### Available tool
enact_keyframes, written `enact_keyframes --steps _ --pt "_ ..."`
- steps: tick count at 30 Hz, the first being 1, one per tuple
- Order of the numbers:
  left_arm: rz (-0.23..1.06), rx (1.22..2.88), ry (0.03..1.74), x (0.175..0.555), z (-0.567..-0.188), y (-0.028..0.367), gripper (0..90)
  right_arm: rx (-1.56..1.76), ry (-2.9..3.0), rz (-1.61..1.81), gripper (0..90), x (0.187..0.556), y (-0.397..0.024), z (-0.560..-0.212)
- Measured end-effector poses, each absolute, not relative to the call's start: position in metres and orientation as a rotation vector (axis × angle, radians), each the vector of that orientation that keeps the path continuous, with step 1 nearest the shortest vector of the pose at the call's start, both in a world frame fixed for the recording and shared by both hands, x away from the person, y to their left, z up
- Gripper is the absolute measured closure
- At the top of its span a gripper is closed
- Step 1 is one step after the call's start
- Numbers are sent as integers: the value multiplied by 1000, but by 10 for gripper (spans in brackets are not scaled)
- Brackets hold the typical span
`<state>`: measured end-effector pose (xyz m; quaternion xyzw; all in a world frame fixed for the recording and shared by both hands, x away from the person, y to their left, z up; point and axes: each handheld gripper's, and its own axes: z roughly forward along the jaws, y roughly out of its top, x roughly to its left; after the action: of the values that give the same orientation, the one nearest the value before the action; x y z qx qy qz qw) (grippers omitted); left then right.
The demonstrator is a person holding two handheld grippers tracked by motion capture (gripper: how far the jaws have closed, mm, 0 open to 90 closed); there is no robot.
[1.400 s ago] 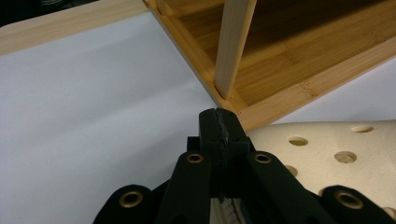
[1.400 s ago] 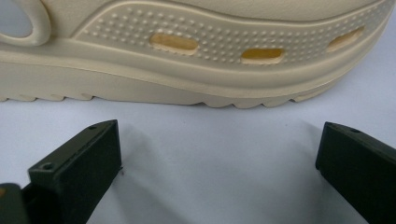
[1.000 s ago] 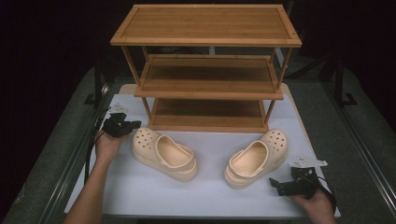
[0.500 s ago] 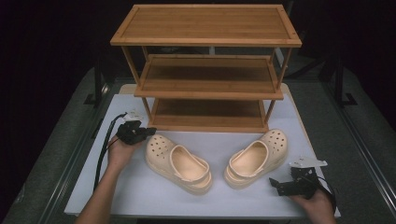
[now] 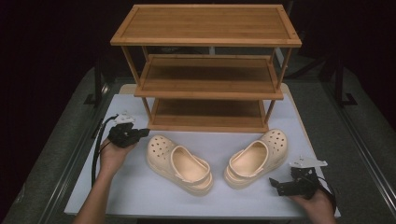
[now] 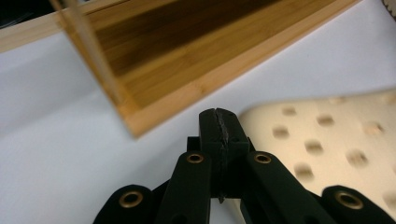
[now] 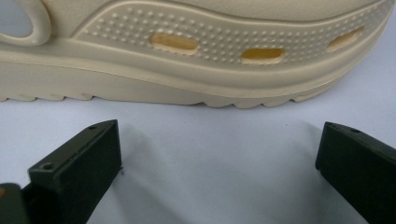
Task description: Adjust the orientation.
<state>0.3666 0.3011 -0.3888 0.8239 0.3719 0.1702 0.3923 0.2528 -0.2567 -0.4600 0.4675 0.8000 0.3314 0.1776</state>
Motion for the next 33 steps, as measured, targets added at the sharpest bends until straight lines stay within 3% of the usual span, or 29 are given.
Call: enact_keyframes --steps 8,13,19,33 --pt "383 2088 949 306 -400 316 900 1324 2265 936 1 253 -257 -460" --pt "320 2134 900 272 -418 300 900 1326 2265 935 1 253 -257 -460" --pt "290 2199 870 273 -430 284 900 1326 2265 935 1 253 -257 -460" --pt "307 2167 880 282 -431 280 900 1327 2265 936 0 253 -257 -460"
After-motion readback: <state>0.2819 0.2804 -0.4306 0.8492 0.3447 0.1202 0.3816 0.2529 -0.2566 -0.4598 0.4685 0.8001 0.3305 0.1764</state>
